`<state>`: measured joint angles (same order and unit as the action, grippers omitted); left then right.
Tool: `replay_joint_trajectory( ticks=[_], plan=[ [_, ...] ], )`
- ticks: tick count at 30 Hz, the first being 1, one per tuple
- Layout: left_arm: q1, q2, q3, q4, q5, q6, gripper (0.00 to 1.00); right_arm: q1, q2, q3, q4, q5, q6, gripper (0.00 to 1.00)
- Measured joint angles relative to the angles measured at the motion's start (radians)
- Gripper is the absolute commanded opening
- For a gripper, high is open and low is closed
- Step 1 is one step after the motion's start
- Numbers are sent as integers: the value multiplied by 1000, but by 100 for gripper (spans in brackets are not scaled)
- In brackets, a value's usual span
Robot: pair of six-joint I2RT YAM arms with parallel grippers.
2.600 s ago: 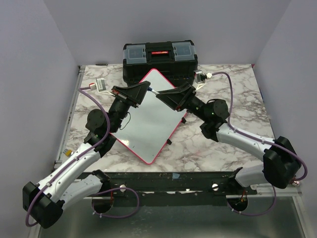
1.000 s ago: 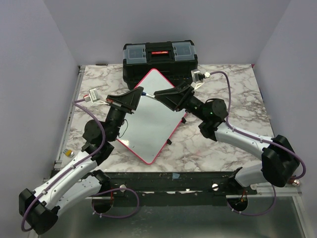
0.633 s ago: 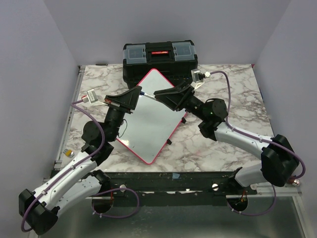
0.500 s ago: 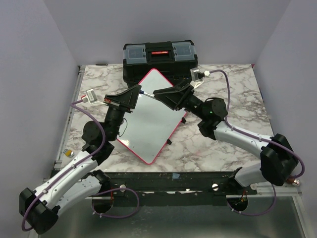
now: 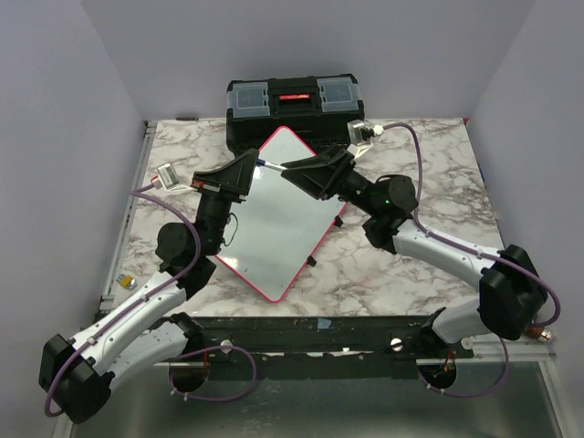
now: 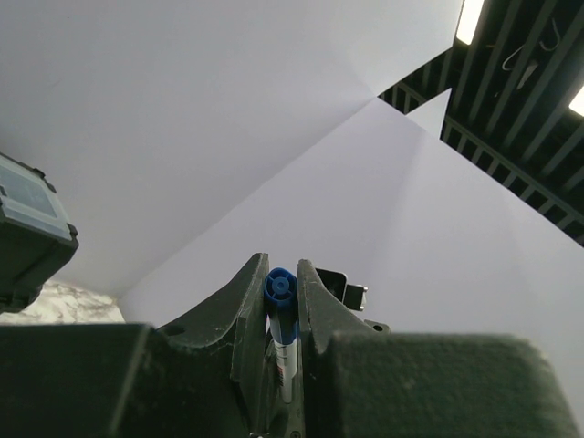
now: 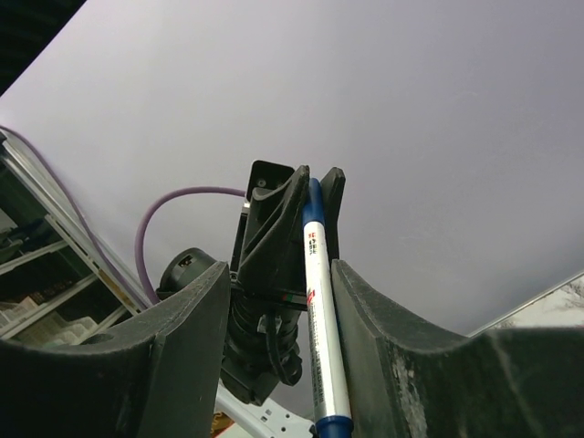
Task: Write a sentence on the whiteboard
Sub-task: Open the pen cap of the whiteboard marker.
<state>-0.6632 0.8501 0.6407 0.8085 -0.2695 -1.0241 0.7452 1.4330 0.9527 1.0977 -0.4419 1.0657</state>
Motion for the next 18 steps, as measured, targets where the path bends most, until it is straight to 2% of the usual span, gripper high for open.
replay_joint_trajectory(
  ticks=[10,18],
  plan=[
    [0,61,-40,158,-3,-17,0,0,11,9,-3,0,11,49],
    [0,97,-50,212,-3,-16,0,0,26,10,-3,0,27,46]
  ],
)
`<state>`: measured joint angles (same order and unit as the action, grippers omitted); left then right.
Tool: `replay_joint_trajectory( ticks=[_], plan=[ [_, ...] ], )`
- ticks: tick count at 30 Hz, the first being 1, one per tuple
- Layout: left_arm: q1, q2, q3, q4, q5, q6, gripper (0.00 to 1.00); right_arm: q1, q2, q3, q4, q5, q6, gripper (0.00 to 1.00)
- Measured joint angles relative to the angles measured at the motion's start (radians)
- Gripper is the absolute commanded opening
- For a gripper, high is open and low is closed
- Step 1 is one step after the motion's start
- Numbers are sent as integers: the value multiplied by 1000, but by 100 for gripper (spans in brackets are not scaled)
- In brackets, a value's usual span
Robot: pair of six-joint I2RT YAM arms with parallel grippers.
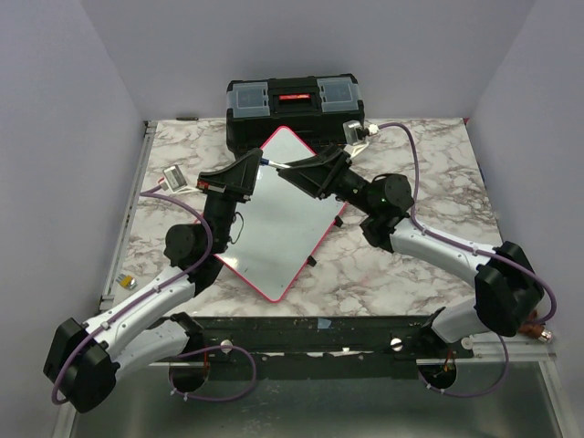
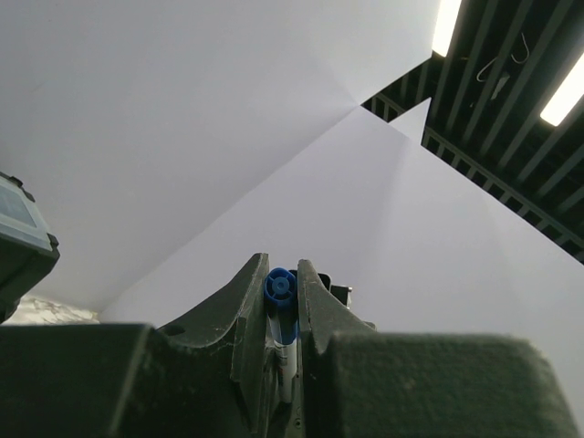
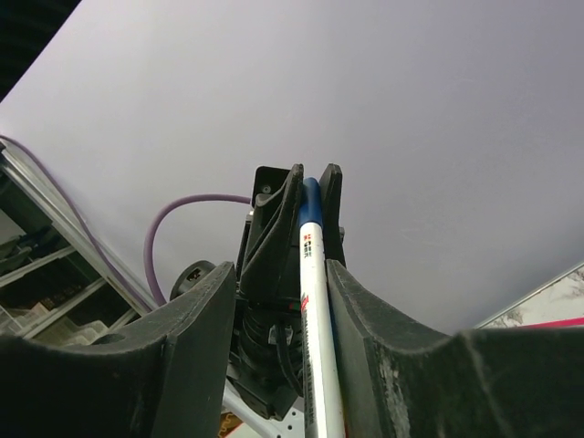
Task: Write a sentence on the whiteboard
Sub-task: Open the pen cap of the whiteboard marker.
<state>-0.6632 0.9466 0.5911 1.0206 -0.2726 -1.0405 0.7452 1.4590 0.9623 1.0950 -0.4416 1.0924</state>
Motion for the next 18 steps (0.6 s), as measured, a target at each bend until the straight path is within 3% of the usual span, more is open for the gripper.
replay_joint_trajectory(
  ticks=[18],
  plan=[
    [0,7,-27,42,12,13,0,0,0,0,-40,37,-3,34]
  ],
)
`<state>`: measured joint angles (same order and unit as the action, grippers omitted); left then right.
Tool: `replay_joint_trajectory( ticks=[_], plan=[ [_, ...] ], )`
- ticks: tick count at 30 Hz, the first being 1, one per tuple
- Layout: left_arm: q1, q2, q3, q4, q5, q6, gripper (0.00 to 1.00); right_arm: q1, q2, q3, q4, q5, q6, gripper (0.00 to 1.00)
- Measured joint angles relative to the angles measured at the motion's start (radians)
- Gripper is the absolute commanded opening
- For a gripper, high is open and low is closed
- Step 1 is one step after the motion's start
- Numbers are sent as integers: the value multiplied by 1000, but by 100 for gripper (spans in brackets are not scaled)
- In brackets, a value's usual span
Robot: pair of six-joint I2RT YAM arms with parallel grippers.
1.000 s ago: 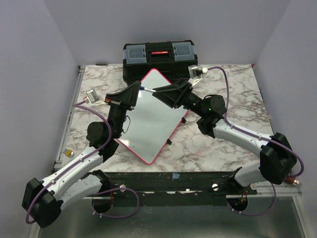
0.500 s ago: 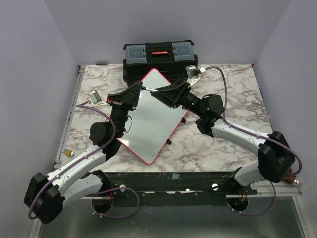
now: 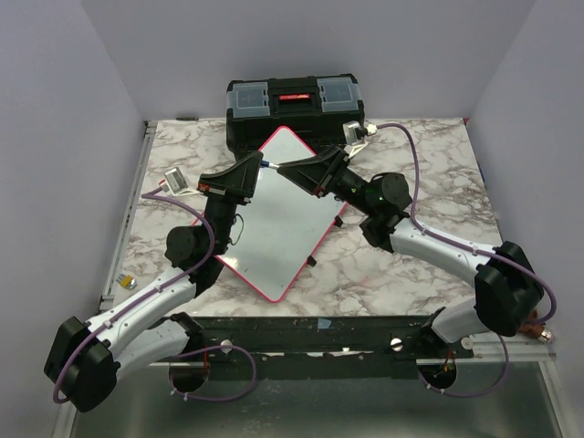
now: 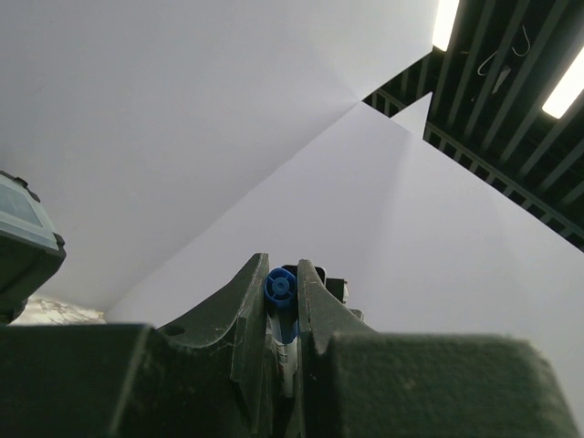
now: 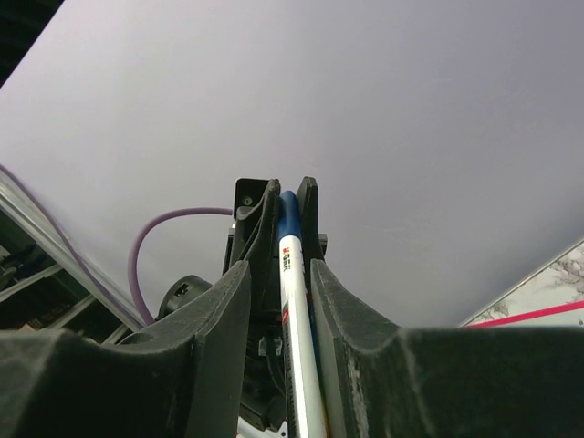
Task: Write a sentence on the whiteboard
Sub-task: Open the pen cap of the whiteboard marker.
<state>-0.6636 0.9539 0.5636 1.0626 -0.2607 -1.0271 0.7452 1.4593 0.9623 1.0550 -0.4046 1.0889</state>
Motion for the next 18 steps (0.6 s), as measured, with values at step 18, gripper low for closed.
replay_joint_trajectory(
  ticks=[18],
  plan=[
    [0,-2,-6,5,7,1,0,0,0,1,-25,20,-8,1]
  ],
)
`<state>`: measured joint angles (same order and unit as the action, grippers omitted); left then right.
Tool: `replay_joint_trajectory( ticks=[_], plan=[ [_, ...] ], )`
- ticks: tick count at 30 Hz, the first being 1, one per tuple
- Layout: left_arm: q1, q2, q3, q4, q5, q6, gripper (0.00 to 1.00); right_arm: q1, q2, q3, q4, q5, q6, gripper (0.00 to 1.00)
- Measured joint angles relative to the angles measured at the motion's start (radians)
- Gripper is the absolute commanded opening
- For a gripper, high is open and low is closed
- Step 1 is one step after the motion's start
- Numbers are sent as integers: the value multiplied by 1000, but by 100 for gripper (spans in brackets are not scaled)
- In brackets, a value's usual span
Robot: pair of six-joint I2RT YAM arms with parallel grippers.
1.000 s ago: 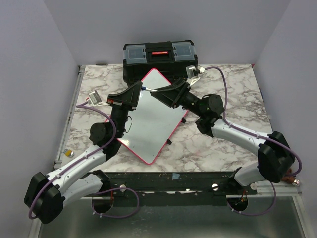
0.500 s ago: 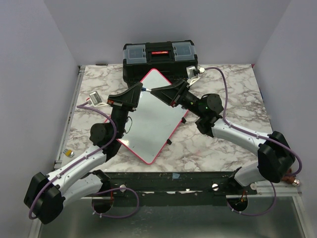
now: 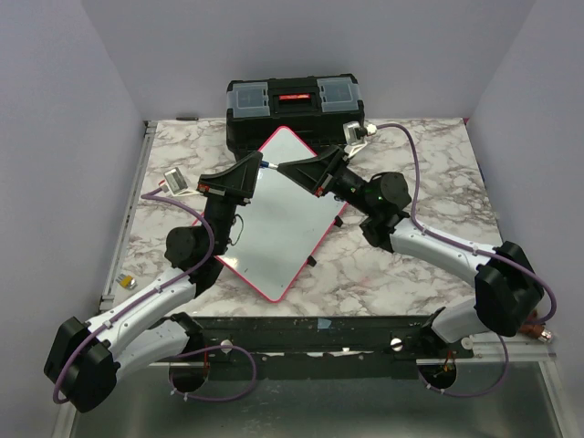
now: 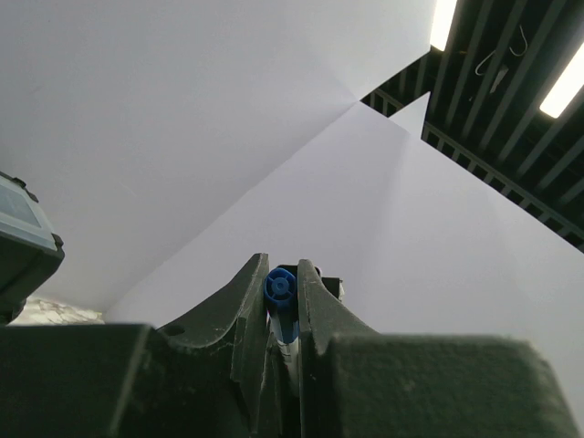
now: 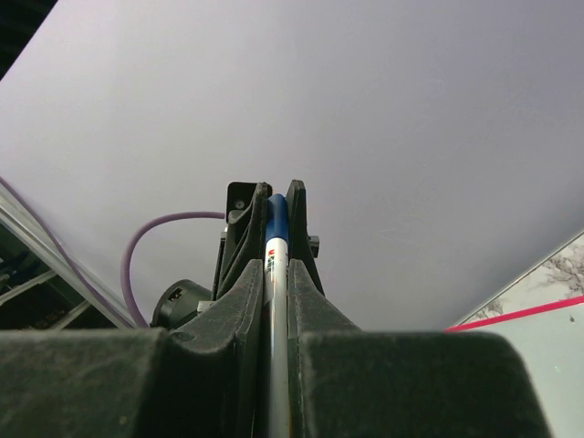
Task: Write a sentence on the whiteboard
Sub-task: Open the pen cap of the whiteboard marker, then place the pen cap at the center of the board.
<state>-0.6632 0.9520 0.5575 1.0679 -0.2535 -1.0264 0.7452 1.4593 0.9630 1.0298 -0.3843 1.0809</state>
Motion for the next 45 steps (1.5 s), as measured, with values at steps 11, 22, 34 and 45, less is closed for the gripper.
replay_joint_trajectory(
  ticks=[11,22,34,45],
  plan=[
    [-11,-8,0,-18,23,6,0,3,-74,-69,-14,48,-27,1],
    [-22,-8,2,-84,68,0,0,10,-237,-239,-46,150,-62,1],
    [10,64,58,-160,-26,10,0,5,-483,-325,-177,272,-157,1],
    [-19,355,241,-436,164,62,0,5,-629,-189,-575,553,-440,1]
  ],
)
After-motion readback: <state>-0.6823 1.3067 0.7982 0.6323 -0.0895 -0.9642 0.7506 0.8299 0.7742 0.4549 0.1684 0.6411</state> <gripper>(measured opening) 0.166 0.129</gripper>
